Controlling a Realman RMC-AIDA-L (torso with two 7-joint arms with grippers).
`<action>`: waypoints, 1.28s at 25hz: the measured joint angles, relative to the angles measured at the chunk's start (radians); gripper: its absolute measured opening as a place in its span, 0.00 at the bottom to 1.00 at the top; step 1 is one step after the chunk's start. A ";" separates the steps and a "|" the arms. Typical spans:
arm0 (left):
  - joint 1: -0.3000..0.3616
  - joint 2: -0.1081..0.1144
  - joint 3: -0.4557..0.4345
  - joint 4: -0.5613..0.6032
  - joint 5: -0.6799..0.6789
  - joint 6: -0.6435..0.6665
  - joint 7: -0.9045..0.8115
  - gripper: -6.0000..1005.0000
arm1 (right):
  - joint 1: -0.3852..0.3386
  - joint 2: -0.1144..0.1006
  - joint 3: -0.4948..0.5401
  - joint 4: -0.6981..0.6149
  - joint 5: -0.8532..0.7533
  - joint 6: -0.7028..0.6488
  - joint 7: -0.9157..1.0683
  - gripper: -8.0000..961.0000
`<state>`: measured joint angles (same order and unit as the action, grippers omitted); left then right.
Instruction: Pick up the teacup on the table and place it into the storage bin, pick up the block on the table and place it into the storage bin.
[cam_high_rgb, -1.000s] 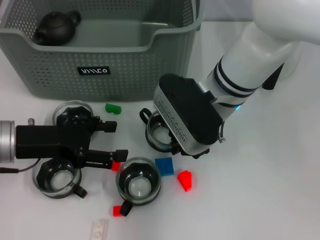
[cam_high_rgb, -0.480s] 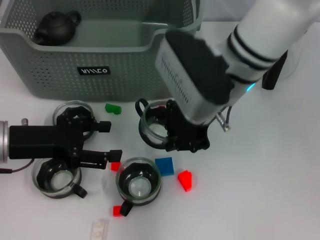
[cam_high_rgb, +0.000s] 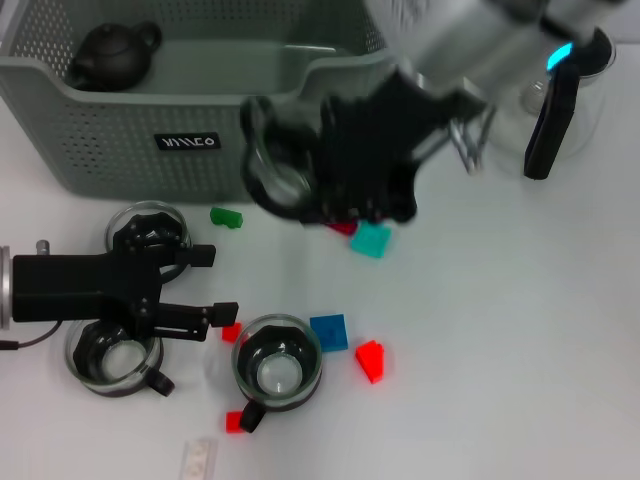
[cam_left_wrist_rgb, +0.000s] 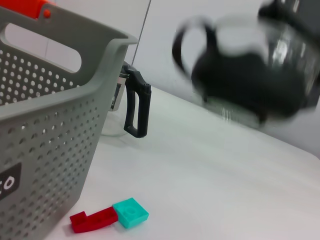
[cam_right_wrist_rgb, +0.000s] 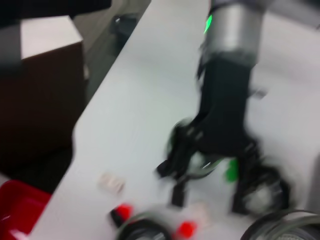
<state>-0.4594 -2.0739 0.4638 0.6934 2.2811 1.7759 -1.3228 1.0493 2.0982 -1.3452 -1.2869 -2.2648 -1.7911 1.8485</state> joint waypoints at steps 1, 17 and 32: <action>-0.001 0.000 0.000 0.000 0.000 0.000 0.000 0.90 | 0.014 0.000 0.020 -0.021 0.000 -0.006 0.006 0.07; -0.007 0.000 0.000 0.000 -0.007 -0.004 0.001 0.90 | 0.168 0.001 0.113 0.277 -0.023 0.505 -0.154 0.08; -0.013 0.000 -0.003 -0.004 -0.012 -0.007 0.005 0.90 | 0.212 0.010 0.103 0.858 0.265 1.146 -0.573 0.11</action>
<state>-0.4725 -2.0740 0.4613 0.6893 2.2686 1.7688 -1.3176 1.2613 2.1086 -1.2424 -0.4286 -1.9996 -0.6447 1.2755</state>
